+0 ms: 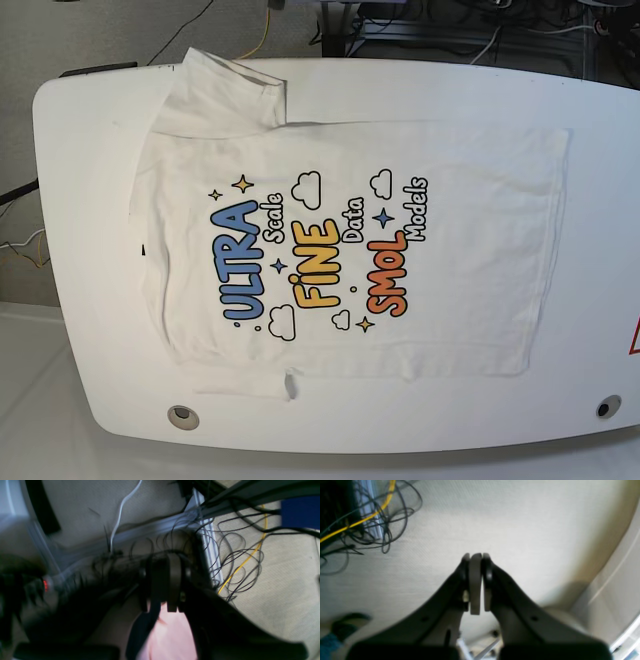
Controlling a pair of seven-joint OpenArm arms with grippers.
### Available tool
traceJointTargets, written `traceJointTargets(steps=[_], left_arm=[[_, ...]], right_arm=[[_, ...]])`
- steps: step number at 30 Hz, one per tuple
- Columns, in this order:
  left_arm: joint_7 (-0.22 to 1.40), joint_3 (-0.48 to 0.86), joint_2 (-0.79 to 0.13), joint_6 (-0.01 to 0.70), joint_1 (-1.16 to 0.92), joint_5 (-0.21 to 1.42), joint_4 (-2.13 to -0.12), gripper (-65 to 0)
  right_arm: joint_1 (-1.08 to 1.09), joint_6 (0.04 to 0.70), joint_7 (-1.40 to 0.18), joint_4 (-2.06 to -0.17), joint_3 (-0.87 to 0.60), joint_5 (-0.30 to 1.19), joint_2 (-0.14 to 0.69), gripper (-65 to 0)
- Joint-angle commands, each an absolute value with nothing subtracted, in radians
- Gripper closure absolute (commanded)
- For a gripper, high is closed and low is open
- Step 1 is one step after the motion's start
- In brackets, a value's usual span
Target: Fold the T-shirt properly
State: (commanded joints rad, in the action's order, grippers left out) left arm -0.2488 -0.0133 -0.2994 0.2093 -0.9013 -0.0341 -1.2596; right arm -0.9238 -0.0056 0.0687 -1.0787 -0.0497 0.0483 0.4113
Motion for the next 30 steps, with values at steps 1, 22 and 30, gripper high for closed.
traceJointTargets(steps=[1,22,30], left_arm=[[-0.243,-0.014,-0.305,0.209,-0.911,-0.034,-1.284,-9.5],[-0.085,0.096,-0.288,0.262,-1.054,-0.042,-1.655,-17.9],[0.003,0.16,-0.294,0.283,-1.122,-0.022,-1.758,-17.3]], right_arm=[[-0.936,-0.006,0.067,-1.103,-0.05,0.047,0.419,0.0],[-1.077,-0.002,-0.017,-1.539,-0.137,0.146,0.513,-22.7],[-1.186,0.048,-0.02,-1.718,-0.319,0.28,0.531,-18.3]])
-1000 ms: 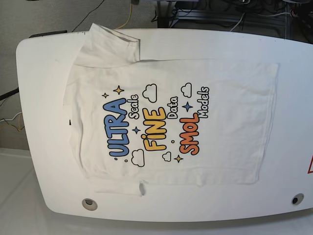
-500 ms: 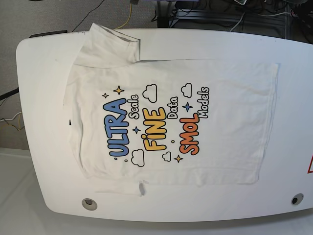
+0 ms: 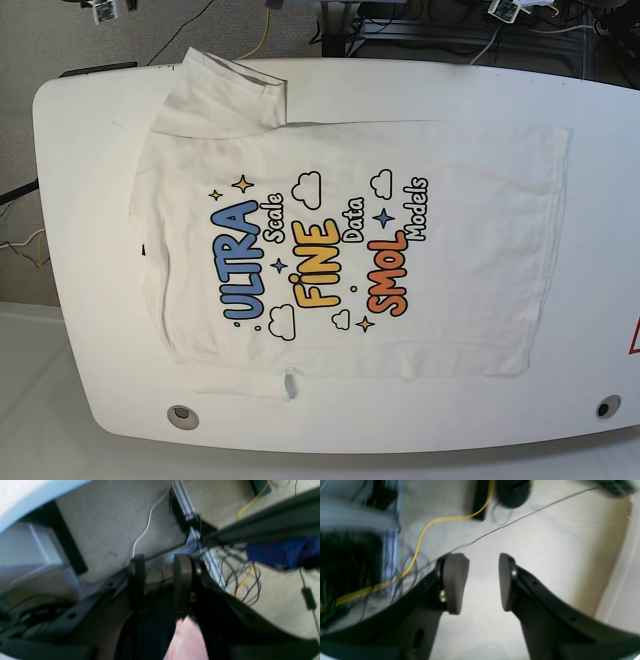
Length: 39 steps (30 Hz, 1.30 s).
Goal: Fold the T-shirt properly
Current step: 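Move both open grippers down toward the shoulder corners of the white T-shirt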
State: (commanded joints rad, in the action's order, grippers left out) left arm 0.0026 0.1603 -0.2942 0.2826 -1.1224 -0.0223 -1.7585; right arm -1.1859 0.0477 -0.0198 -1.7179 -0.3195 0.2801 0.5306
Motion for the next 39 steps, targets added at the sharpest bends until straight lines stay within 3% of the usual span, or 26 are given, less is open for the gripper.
traceJointTargets(steps=[5,13,19,23,27,39], left_arm=[[0.03,0.182,-0.301,0.28,-1.146,-0.013,-1.831,-19.0],[0.054,0.17,-0.3,0.265,-1.145,-0.024,-1.943,-22.9],[0.086,0.179,-0.299,0.268,-1.134,-0.007,-1.984,-22.6],[0.123,0.192,-0.299,0.27,-1.122,0.011,-1.999,-21.1],[0.149,0.234,-0.293,0.27,-1.117,0.029,-2.025,-19.7],[0.132,0.381,-0.289,0.281,-1.081,0.065,-2.068,-25.0]], right_arm=[[-1.214,0.058,-0.036,-1.814,-0.379,0.311,0.532,-18.4],[-1.186,0.015,-0.131,-1.877,-0.264,0.203,0.536,-25.8],[-1.141,0.024,-0.156,-1.883,-0.26,0.194,0.525,-26.9],[-1.089,0.06,-0.188,-1.871,-0.288,0.216,0.497,-24.5],[-1.005,0.141,-0.265,-1.867,-0.328,0.244,0.442,-20.1],[-0.812,0.243,-0.407,-1.955,-0.493,0.444,0.344,-22.0]])
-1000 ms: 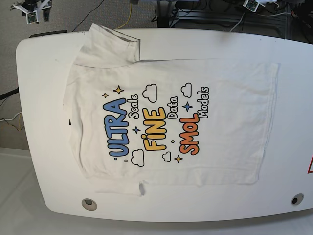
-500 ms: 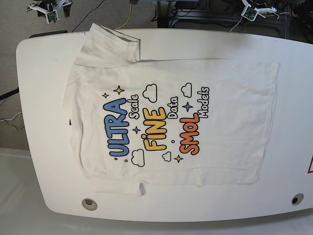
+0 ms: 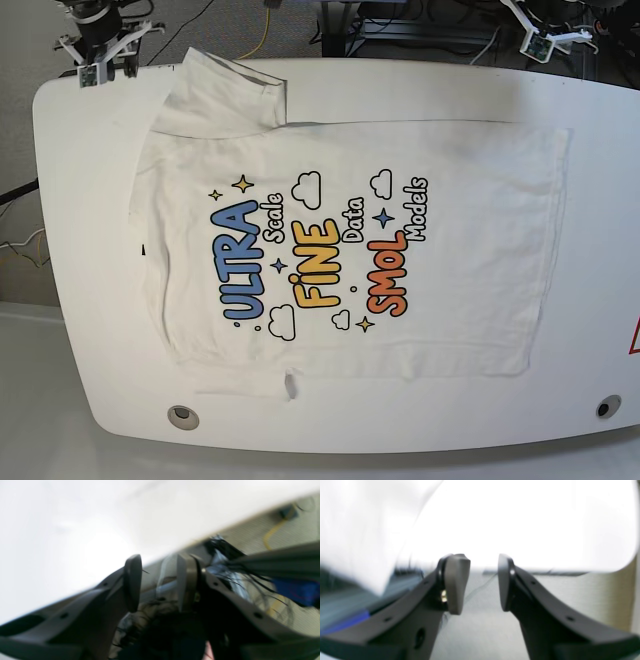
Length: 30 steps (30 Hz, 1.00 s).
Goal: Fold the T-shirt properly
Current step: 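Move both open grippers down toward the shoulder corners of the white T-shirt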
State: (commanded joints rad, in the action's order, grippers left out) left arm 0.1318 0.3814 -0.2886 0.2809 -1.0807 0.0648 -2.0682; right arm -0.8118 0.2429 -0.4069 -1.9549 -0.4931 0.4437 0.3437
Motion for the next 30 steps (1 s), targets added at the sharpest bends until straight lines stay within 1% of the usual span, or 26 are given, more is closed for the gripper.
traceJointTargets(steps=[6,8,10,18,20,22,26,30], left_arm=[[0.15,0.397,-0.29,0.277,-1.022,0.088,-2.068,-26.5],[0.171,0.394,-0.296,0.277,-0.961,0.123,-2.062,-26.8],[0.178,0.392,-0.298,0.277,-0.947,0.136,-2.062,-26.7],[0.191,0.373,-0.306,0.28,-0.9,0.192,-2.061,-27.5],[0.203,0.369,-0.31,0.275,-0.865,0.199,-2.06,-28.5],[0.204,0.367,-0.313,0.274,-0.858,0.199,-2.06,-28.5],[0.206,0.359,-0.316,0.274,-0.847,0.196,-2.054,-28.6],[0.205,0.357,-0.317,0.273,-0.847,0.197,-2.047,-28.2]], right_arm=[[-0.779,0.271,-0.408,-1.988,-0.495,0.439,0.354,-25.4],[-0.775,0.301,-0.412,-2.005,-0.504,0.442,0.374,-31.6],[-0.775,0.307,-0.414,-2.012,-0.508,0.443,0.377,-32.6],[-0.785,0.329,-0.445,-2.035,-0.533,0.454,0.37,-34.2],[-0.791,0.327,-0.445,-2.055,-0.538,0.445,0.368,-35.9],[-0.789,0.329,-0.447,-2.052,-0.544,0.456,0.364,-36.0],[-0.78,0.338,-0.445,-2.038,-0.56,0.505,0.353,-36.0],[-0.768,0.365,-0.446,-2.01,-0.581,0.594,0.327,-35.8]])
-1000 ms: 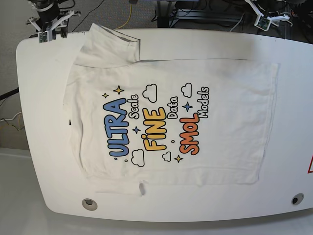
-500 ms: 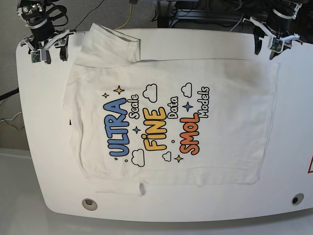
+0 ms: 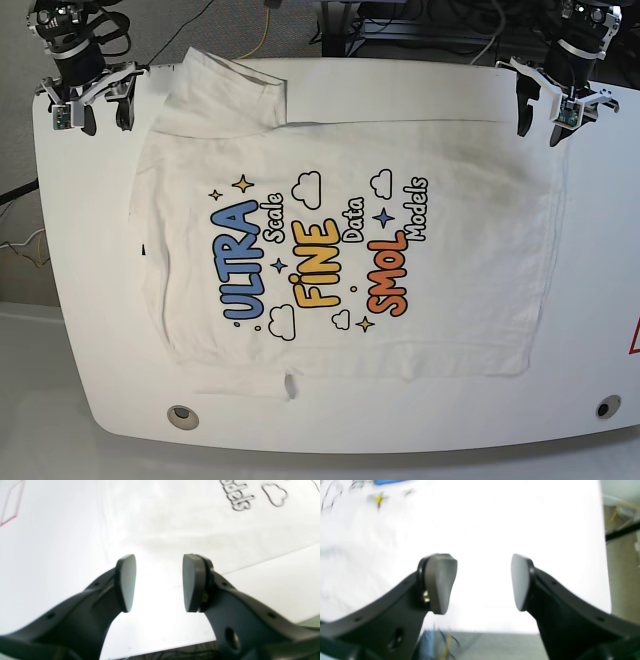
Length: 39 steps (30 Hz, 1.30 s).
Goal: Fold the T-shirt properly
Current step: 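Move both open grippers down toward the shoulder corners of the white T-shirt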
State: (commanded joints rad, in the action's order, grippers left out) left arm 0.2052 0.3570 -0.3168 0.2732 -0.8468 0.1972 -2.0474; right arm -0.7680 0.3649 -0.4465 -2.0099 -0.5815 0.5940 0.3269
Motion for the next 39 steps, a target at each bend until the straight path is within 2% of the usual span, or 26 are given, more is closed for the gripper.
traceJointTargets(steps=[2,8,12,14,18,22,26,39], left_arm=[[0.212,0.368,-0.308,0.273,-0.842,0.204,-2.052,-27.3],[0.206,0.37,-0.306,0.271,-0.828,0.198,-2.053,-27.9],[0.203,0.372,-0.304,0.272,-0.812,0.192,-2.055,-32.2],[0.236,0.372,-0.301,0.275,-0.803,0.198,-2.053,-38.4],[0.248,0.377,-0.3,0.275,-0.796,0.2,-2.053,-39.2],[0.26,0.387,-0.298,0.276,-0.788,0.207,-2.054,-35.6],[0.293,0.408,-0.3,0.279,-0.783,0.232,-2.054,-29.2],[0.256,0.447,-0.293,0.283,-0.786,0.271,-2.052,-28.1]], right_arm=[[-0.764,0.374,-0.457,-2.003,-0.605,0.682,0.275,-35.6],[-0.746,0.38,-0.489,-1.98,-0.614,0.751,0.239,-36.6],[-0.734,0.379,-0.54,-1.957,-0.616,0.783,0.225,-37.7],[-0.715,0.39,-0.584,-1.923,-0.618,0.797,0.201,-37.6],[-0.699,0.396,-0.601,-1.867,-0.61,0.787,0.206,-37.5],[-0.685,0.404,-0.608,-1.806,-0.591,0.759,0.217,-37.4],[-0.661,0.42,-0.624,-1.745,-0.575,0.719,0.252,-37.4],[-0.545,0.46,-0.667,-1.623,-0.562,0.71,0.303,-37.1]])
